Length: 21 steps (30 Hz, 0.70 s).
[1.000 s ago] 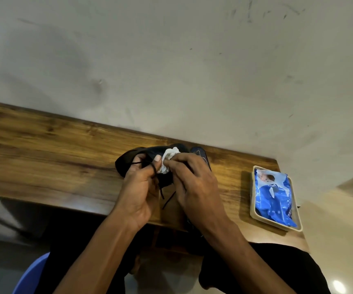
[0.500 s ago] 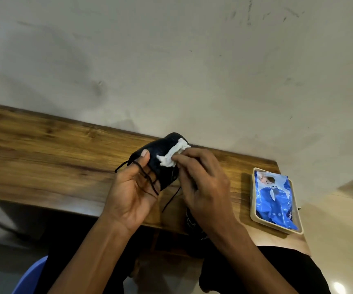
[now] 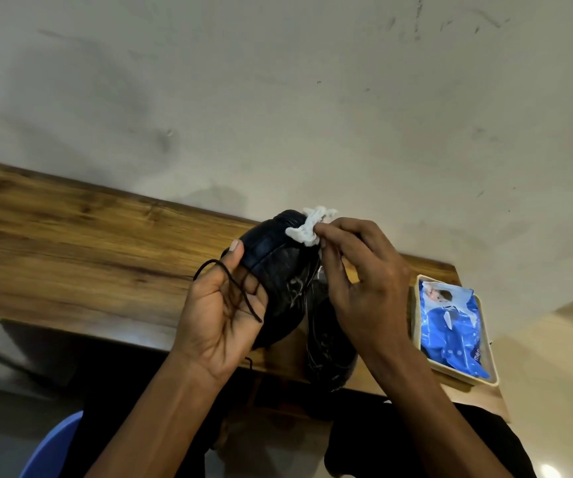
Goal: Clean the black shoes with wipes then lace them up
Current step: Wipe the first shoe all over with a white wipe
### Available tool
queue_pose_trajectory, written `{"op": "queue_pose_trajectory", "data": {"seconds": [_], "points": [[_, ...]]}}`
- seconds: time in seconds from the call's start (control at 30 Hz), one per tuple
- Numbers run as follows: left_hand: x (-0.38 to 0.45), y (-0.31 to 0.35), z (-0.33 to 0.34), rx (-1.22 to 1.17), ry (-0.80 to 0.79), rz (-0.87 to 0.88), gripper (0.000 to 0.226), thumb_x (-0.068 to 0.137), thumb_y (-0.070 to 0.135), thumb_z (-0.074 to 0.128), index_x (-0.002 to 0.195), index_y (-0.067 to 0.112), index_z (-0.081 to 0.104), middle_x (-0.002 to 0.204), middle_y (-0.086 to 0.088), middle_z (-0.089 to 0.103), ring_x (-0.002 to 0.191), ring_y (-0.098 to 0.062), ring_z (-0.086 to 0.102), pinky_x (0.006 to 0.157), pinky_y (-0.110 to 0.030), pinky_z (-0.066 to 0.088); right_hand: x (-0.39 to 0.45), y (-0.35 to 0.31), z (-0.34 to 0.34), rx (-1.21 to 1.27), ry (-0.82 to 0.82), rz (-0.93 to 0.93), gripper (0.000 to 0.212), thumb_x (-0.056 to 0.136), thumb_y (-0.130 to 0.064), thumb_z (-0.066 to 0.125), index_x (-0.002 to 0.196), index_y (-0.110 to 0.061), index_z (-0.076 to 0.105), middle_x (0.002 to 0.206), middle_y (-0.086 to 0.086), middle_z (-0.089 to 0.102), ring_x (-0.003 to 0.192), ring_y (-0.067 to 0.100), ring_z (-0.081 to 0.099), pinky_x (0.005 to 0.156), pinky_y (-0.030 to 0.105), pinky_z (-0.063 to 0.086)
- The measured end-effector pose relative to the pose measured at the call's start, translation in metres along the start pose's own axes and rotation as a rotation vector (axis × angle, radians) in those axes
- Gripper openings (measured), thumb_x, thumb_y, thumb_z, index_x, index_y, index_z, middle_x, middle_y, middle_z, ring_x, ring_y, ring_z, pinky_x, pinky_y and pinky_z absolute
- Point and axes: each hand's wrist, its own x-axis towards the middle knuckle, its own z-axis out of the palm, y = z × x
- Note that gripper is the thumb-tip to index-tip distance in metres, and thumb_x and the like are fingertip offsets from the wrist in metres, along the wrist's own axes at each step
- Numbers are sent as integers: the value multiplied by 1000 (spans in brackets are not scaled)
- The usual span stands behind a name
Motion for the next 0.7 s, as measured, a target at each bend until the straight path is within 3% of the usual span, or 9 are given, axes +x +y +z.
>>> {"op": "queue_pose_trajectory", "data": {"seconds": [0.13, 0.3, 0.37, 0.47, 0.53, 0.63, 0.7], "points": [[-5, 2, 3, 108, -42, 47, 41, 97, 29, 48, 96, 0, 77, 99, -13, 77, 91, -19, 75, 67, -25, 60, -5, -10, 10, 18, -10, -32, 20, 92, 0, 65, 111, -1, 74, 107, 13, 67, 100, 24, 66, 87, 22, 51], [-7, -1, 3, 413, -37, 187, 49, 97, 40, 46, 126, 5, 64, 111, -13, 73, 102, -21, 71, 82, -29, 58, -8, -24, 19, 33, -45, -90, 22, 95, -5, 59, 110, 1, 74, 109, 15, 67, 104, 25, 63, 87, 29, 53], [-6, -2, 1, 391, -15, 192, 48, 95, 38, 49, 124, 3, 64, 112, -15, 72, 104, -22, 70, 85, -29, 58, -15, -30, 20, 43, -85, -136, 25, 100, -12, 55, 110, 0, 74, 109, 15, 67, 103, 26, 63, 86, 33, 53], [-4, 1, 1, 367, 14, 183, 47, 89, 39, 54, 114, 0, 68, 102, -17, 73, 94, -24, 72, 76, -29, 60, -25, -38, 21, 92, -159, -206, 39, 107, -23, 42, 110, -1, 73, 108, 15, 66, 99, 28, 63, 81, 36, 54], [-4, 3, 3, 389, 6, 210, 45, 92, 37, 54, 112, -1, 68, 101, -19, 73, 90, -25, 73, 72, -29, 60, -24, -31, 22, 72, -151, -230, 28, 104, -16, 51, 110, -1, 74, 108, 16, 67, 99, 27, 63, 81, 35, 53], [-5, 4, 5, 380, 8, 265, 32, 101, 26, 46, 106, 3, 69, 83, -7, 76, 69, -10, 72, 56, -15, 55, -15, -14, 22, 36, -75, -186, 20, 88, 0, 72, 108, 0, 75, 106, 17, 68, 99, 26, 64, 85, 28, 53], [-4, 5, 5, 375, 12, 283, 30, 101, 24, 46, 107, 5, 69, 88, -5, 77, 77, -10, 74, 60, -17, 56, -8, -3, 23, 40, -17, -118, 21, 86, 1, 73, 106, 1, 76, 105, 16, 68, 97, 25, 66, 85, 26, 53]]}}
